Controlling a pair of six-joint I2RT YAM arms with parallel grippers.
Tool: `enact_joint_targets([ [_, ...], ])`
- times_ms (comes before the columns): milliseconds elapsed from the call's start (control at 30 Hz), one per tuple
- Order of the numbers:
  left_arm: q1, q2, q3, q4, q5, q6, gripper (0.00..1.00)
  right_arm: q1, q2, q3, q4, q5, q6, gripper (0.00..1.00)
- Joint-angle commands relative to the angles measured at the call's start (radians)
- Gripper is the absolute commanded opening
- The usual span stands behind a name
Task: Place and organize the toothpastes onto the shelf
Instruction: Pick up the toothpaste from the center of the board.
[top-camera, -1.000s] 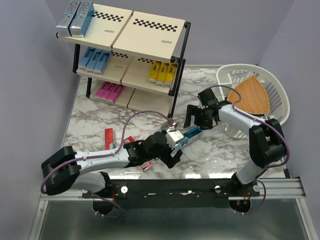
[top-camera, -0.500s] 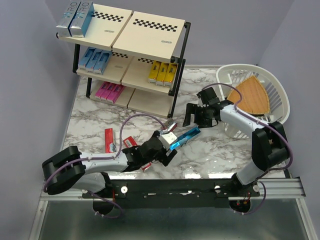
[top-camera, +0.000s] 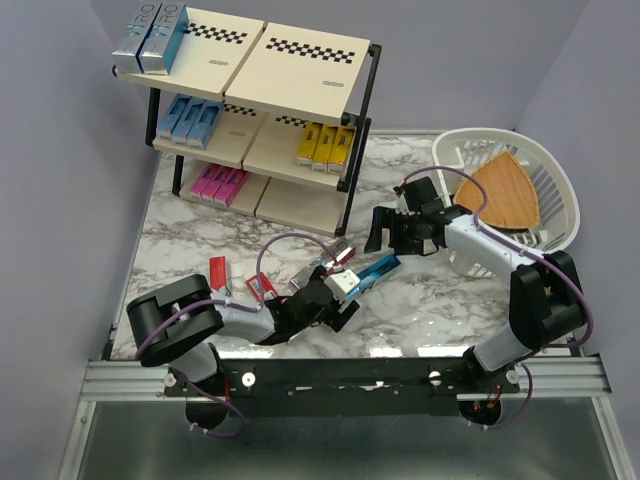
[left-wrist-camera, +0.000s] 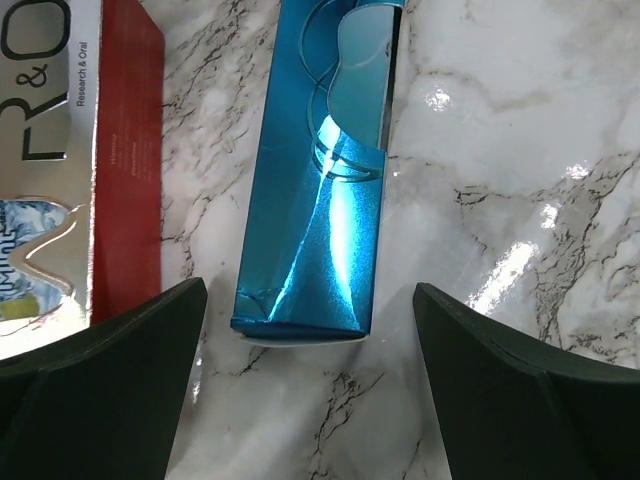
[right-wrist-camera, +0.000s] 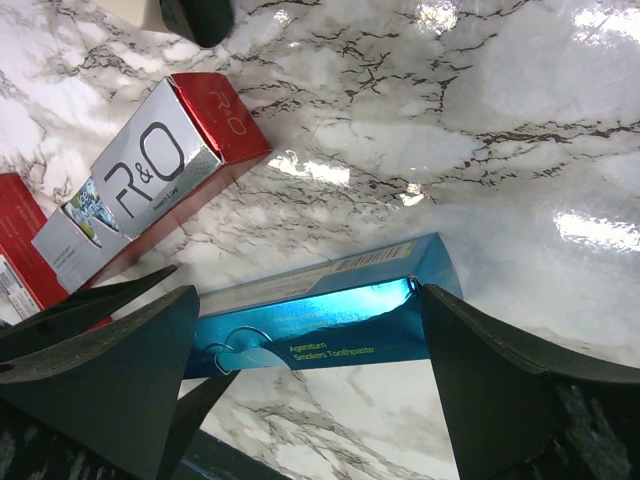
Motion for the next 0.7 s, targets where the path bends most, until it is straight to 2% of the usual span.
enact_joint_targets([
  [0,0.0,0.082,0.007,0.141,-0.014,0.025,0.93,0.005,-0.03,-0.02,0.021,-0.021,-0.024,1.0],
  [233,0.0,0.081,-0.007,0.178,-0.008,0.022,0.75,0.005,-0.07,-0.014,0.007,0.005,-0.061,1.0],
  [267,0.0,0.076,-0.008,0.179,-0.005,0.024,0.69,0.007,-0.074,-0.014,0.005,0.01,-0.065,1.0],
  [367,0.0,0.049,-0.004,0.161,0.01,0.019,0.6,0.005,-0.099,-0.007,-0.011,0.028,-0.073,1.0],
  [667,0.0,-0.071,0.053,0.037,0.055,-0.005,0.48,-0.01,-0.194,0.026,-0.048,0.071,-0.084,1.0],
])
